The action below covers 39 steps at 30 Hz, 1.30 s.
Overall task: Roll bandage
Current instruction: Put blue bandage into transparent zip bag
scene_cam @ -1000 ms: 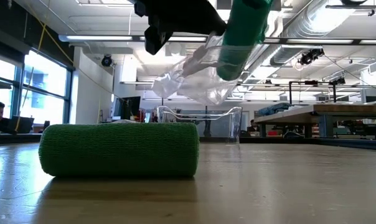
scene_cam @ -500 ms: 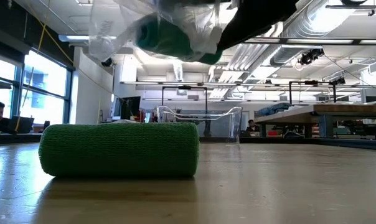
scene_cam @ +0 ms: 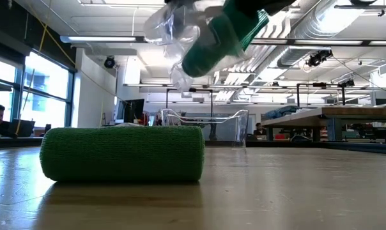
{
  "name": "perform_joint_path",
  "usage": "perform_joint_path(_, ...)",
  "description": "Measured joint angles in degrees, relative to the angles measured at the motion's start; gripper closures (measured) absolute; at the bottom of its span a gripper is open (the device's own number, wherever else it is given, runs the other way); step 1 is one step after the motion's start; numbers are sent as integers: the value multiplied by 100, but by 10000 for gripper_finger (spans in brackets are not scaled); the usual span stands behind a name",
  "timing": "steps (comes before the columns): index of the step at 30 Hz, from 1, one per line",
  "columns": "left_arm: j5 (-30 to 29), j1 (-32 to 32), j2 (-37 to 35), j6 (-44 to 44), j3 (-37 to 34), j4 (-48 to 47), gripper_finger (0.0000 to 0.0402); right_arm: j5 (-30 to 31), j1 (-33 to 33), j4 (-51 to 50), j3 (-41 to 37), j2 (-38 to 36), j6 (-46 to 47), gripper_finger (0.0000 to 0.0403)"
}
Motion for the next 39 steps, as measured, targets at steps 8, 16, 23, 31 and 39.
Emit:
perform_joint_path(8, -14, 22, -15, -46, -2, 32, 401, 943, -2, 0, -15, 15, 448, 375)
perform_joint_path(16, 56, 37, -15, -48, 4, 99, 401, 1452, -24, -139, -13, 17, 796, 374)
perform_joint_path(23, 228, 29, -6, -222, 15, -227, 401, 1651, 37, -391, -7, 14, 1242, 375)
perform_joint_path(31, 211, 13, 17, -610, 13, -708, 401, 1599, 264, -585, 0, 2, 1572, 375)
perform_joint_path(39, 103, 24, 13, -616, 13, -699, 401, 869, 436, -597, 1, -86, 1267, 337)
